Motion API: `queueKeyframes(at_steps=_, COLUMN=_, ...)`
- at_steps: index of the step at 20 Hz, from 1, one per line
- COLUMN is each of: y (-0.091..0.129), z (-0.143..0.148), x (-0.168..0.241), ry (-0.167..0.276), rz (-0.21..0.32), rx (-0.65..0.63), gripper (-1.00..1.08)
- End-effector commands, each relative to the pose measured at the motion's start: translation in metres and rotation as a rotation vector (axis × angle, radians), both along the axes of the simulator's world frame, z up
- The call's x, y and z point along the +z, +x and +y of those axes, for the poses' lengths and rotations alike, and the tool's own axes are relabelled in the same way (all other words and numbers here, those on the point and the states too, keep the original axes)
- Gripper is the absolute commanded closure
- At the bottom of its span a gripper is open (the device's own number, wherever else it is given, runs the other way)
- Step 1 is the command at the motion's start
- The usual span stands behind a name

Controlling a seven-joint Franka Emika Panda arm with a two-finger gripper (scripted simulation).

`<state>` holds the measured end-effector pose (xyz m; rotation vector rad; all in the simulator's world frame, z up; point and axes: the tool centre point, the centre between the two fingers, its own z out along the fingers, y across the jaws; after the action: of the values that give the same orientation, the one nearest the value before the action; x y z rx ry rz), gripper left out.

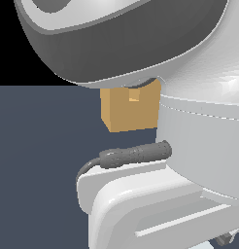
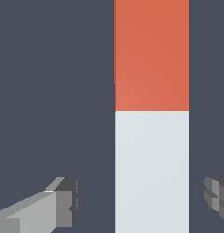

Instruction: Insert the peg into the horizontal hole in a box.

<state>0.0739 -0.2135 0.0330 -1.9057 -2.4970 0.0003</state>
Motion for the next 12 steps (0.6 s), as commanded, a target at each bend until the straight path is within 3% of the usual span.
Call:
queueKeyframes(at_steps=1, y=0.0001, z=0.0, x=-0.0101, ry=0.0, rz=0.0, rx=0.0, gripper=-0.92)
queueKeyframes(at_steps=7, y=0.0015, z=-0.0006, x=-0.0136, ry=0.0, rz=0.0, rx=0.0, gripper=-0.92)
queueKeyframes(at_steps=8, y=0.0015, z=-0.0006, x=-0.0136, ry=0.0, rz=0.0, rx=0.0, gripper=1.08)
queueKeyframes(at_steps=12, y=0.0015, z=-0.0006, x=-0.0136, ry=0.0, rz=0.0, rx=0.0, gripper=1.08)
